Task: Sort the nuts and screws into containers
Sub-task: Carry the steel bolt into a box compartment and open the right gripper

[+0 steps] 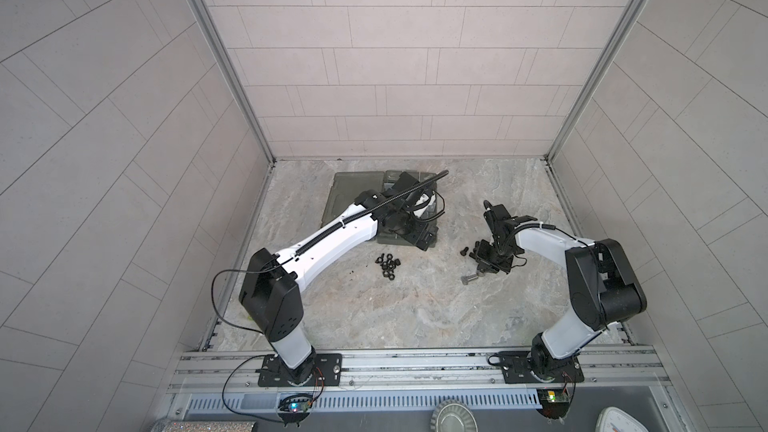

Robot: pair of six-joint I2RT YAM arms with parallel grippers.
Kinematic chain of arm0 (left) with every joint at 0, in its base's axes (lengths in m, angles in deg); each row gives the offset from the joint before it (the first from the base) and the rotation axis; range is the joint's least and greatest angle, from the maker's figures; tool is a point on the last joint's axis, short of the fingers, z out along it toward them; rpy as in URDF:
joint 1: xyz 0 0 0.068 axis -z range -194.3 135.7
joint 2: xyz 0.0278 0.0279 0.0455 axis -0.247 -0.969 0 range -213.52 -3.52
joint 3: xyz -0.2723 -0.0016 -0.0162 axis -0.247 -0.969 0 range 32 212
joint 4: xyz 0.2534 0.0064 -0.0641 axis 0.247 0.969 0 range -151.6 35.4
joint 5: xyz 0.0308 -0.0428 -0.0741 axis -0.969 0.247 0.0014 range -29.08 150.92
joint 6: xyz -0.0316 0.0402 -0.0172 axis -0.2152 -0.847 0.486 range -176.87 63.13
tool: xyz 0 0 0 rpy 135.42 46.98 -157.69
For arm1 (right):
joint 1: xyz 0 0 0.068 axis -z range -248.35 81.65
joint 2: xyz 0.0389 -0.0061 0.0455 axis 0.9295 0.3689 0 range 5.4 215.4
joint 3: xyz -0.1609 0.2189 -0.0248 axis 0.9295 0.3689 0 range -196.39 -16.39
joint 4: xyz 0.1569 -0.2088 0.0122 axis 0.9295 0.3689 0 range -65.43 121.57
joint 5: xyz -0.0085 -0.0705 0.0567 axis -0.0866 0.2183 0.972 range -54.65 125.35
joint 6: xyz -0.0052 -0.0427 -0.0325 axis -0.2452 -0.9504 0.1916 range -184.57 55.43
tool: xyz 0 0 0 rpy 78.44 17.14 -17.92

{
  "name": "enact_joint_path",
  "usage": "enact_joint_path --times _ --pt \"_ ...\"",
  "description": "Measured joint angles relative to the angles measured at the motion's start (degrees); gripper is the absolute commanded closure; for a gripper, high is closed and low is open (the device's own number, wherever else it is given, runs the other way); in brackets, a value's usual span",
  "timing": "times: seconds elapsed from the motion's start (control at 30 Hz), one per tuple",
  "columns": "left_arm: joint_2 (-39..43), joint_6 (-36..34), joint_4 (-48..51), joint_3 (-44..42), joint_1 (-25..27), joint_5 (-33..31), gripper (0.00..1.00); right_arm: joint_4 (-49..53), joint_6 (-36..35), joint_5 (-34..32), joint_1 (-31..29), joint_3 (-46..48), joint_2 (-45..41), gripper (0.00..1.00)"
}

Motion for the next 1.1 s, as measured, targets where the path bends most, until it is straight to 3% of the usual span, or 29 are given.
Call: enact_joint_path --times 0.23,0.53,0.77,1.1 --pt "3.17 -0.20 -0.92 -1.81 -5.53 -1.16 0.00 7.82 -3.06 -3.15 -0.07 -3.37 -2.54 0.98" --pt "5.05 0.98 -4.46 -3.30 -10.43 2.08 0.00 13.05 -6.21 -3.56 -2.71 -18.62 -3.15 0.98" --pt "5.14 3.54 -7.45 -3.96 -13.68 6.10 0.00 12.76 -7.54 -0.72 -6.73 -30.77 7.32 0.98" --pt "5.25 4.31 -8.22 -5.07 -16.09 6.86 0.00 11.61 -9.55 4.46 -12.07 -46.53 23.93 0.98"
